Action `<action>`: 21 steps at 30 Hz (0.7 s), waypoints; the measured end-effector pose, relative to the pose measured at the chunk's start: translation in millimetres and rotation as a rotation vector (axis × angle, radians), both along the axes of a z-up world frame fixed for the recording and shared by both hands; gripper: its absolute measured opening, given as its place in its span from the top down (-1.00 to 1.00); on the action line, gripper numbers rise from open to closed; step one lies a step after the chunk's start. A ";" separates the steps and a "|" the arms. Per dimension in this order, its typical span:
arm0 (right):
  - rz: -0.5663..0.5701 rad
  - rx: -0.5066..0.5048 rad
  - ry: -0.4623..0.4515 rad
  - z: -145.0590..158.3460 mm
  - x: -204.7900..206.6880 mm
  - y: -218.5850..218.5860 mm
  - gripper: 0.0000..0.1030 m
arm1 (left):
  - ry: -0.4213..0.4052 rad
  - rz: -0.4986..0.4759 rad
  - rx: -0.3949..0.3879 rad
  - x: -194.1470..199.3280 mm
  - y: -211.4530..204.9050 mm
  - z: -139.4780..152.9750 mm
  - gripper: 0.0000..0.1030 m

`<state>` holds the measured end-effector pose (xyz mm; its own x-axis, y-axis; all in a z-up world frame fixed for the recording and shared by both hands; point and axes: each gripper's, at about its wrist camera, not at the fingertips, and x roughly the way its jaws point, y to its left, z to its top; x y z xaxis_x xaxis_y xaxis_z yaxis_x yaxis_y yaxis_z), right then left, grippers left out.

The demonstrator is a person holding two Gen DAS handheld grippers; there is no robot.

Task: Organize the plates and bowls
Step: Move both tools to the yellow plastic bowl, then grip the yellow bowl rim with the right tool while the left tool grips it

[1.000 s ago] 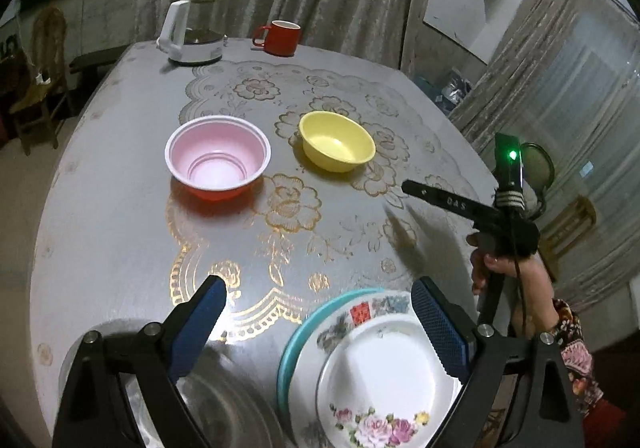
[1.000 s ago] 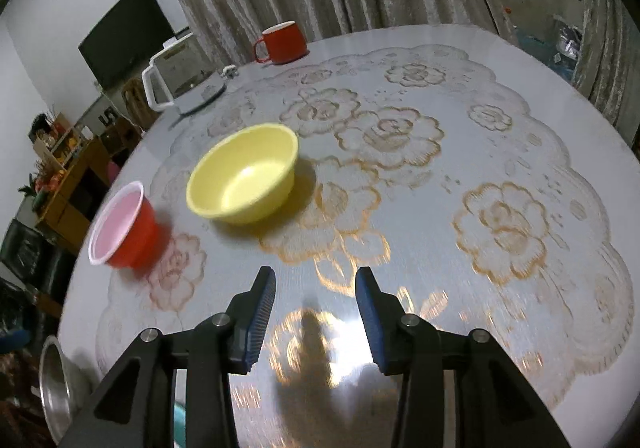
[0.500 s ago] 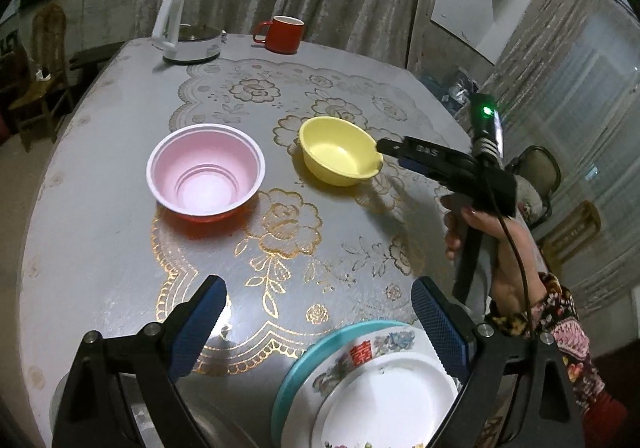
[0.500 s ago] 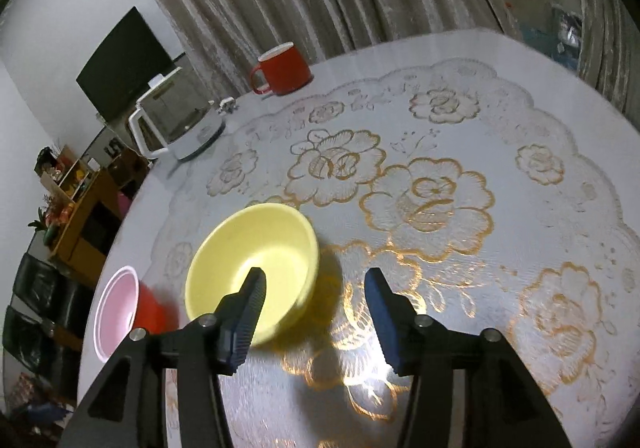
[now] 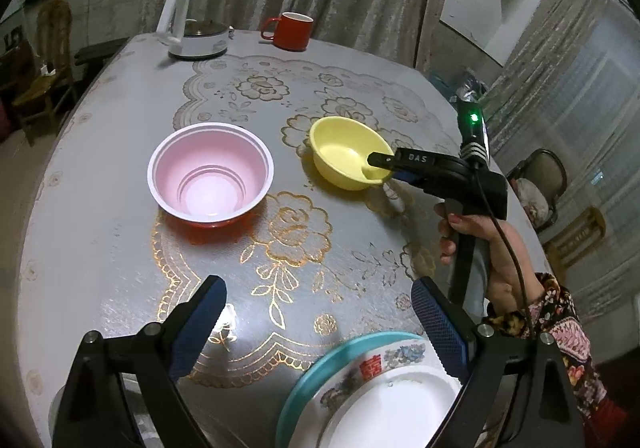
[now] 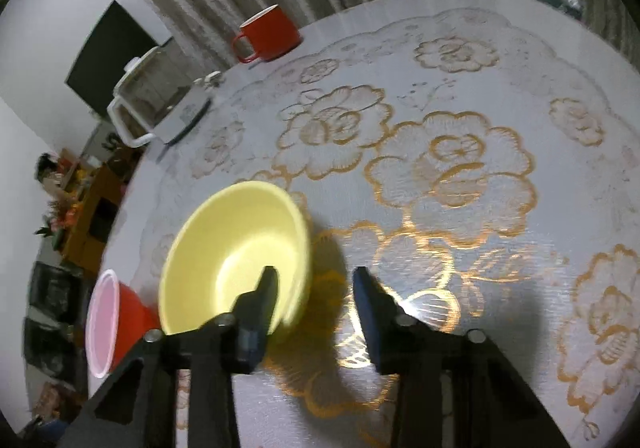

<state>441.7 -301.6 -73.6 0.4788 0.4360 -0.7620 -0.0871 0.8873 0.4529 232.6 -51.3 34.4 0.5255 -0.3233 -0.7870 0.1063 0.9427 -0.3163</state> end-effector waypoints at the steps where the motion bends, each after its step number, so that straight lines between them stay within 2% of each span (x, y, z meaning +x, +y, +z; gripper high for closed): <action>1: 0.007 0.010 0.004 -0.6 -0.1 0.2 0.52 | 0.002 0.002 0.000 1.1 0.0 -0.2 -0.83; 4: 0.022 -0.002 0.035 -3.8 -3.3 1.7 0.75 | 0.009 0.005 0.009 5.4 -1.0 -1.4 -0.83; 10: 0.048 0.002 0.062 -1.7 -26.2 -6.6 0.77 | 0.028 0.014 -0.012 17.2 -7.1 -4.6 -0.83; 14: 0.058 0.015 0.067 3.9 -48.9 -16.4 0.77 | 0.028 -0.002 0.007 25.0 -18.6 -5.5 -0.83; 21: 0.077 0.046 0.088 7.1 -91.6 -28.9 0.77 | 0.075 -0.036 0.030 45.4 -41.4 -21.4 -0.83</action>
<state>350.2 -330.6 -66.5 0.3748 0.5039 -0.7782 -0.1119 0.8578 0.5016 278.1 -92.7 13.0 0.4537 -0.3169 -0.8329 0.1173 0.9477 -0.2967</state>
